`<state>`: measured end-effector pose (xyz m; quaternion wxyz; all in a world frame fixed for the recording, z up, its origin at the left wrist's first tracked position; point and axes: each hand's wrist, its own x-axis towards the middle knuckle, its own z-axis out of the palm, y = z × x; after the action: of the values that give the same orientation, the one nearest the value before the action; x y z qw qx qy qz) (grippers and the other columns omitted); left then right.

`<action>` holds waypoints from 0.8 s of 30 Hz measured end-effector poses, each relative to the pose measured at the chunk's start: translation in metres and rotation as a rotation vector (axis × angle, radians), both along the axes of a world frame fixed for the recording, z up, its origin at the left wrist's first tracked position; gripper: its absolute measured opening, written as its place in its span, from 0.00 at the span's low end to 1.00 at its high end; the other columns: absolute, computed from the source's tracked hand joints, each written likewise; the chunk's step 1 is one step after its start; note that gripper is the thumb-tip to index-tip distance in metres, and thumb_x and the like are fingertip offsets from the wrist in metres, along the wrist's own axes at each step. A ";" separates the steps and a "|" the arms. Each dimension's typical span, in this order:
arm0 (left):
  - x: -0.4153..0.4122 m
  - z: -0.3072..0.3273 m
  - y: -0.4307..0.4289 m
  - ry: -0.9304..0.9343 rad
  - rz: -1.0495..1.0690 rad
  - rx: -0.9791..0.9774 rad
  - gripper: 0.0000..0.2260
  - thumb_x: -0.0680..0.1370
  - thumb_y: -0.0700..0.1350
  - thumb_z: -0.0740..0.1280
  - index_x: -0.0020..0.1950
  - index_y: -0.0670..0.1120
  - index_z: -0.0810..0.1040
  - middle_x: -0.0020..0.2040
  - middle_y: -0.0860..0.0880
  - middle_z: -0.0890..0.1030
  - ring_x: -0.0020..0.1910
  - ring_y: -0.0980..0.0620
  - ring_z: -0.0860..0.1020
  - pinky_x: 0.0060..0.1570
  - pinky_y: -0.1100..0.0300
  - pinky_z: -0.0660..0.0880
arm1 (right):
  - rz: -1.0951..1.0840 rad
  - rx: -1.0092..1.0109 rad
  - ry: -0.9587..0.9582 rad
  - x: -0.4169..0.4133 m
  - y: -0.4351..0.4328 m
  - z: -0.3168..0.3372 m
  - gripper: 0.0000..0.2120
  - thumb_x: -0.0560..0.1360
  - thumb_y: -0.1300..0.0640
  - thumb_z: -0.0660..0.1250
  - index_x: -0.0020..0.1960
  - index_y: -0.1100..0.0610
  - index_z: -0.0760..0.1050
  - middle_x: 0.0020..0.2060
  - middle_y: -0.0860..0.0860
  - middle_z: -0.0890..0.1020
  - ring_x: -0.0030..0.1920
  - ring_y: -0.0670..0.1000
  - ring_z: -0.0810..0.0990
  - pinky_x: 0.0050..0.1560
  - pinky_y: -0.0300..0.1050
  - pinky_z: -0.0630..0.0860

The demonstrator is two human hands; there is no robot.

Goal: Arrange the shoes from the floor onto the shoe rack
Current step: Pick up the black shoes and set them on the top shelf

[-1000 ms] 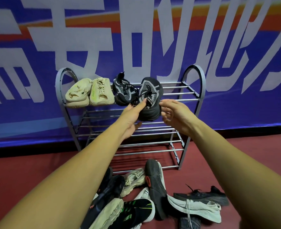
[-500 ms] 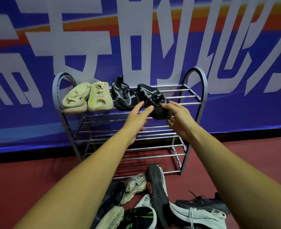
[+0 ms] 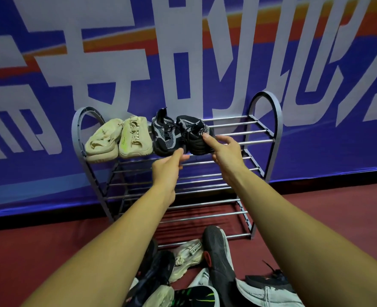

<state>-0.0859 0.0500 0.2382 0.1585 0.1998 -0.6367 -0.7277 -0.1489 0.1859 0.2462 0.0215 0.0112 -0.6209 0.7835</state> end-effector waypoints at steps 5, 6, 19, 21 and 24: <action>-0.006 -0.005 -0.009 -0.018 0.025 0.096 0.22 0.69 0.57 0.77 0.55 0.47 0.78 0.49 0.50 0.84 0.43 0.55 0.80 0.35 0.60 0.72 | -0.115 0.105 0.014 -0.004 -0.008 -0.006 0.30 0.65 0.36 0.76 0.60 0.52 0.78 0.55 0.53 0.83 0.56 0.54 0.82 0.62 0.55 0.78; -0.006 -0.004 -0.011 -0.008 0.014 0.091 0.26 0.67 0.58 0.77 0.60 0.48 0.76 0.52 0.51 0.84 0.44 0.55 0.81 0.34 0.61 0.72 | -0.128 0.120 0.014 -0.004 -0.009 -0.007 0.30 0.64 0.34 0.75 0.58 0.51 0.77 0.54 0.53 0.83 0.55 0.55 0.83 0.61 0.55 0.78; 0.017 -0.011 -0.009 -0.143 -0.253 -0.179 0.36 0.73 0.54 0.74 0.75 0.50 0.59 0.60 0.48 0.80 0.49 0.54 0.82 0.40 0.59 0.74 | -0.007 0.316 0.029 0.020 0.012 -0.012 0.27 0.69 0.57 0.77 0.66 0.57 0.74 0.57 0.52 0.82 0.57 0.53 0.82 0.62 0.54 0.78; 0.024 -0.017 -0.007 -0.184 -0.328 -0.281 0.27 0.73 0.52 0.74 0.69 0.52 0.67 0.60 0.48 0.81 0.51 0.52 0.82 0.46 0.57 0.74 | 0.016 0.453 0.007 0.025 0.019 -0.017 0.31 0.69 0.56 0.77 0.69 0.56 0.72 0.58 0.54 0.81 0.56 0.56 0.82 0.62 0.54 0.78; 0.035 -0.026 -0.002 -0.251 -0.413 -0.387 0.17 0.74 0.50 0.73 0.61 0.50 0.75 0.57 0.49 0.82 0.51 0.52 0.82 0.46 0.57 0.72 | 0.073 0.624 -0.068 0.032 0.031 -0.036 0.32 0.69 0.54 0.78 0.70 0.58 0.71 0.52 0.55 0.83 0.52 0.57 0.84 0.59 0.55 0.79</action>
<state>-0.0504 0.0476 0.2119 -0.0377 0.1206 -0.8052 -0.5794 -0.1167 0.2174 0.2102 -0.0317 0.0133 -0.8310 0.5552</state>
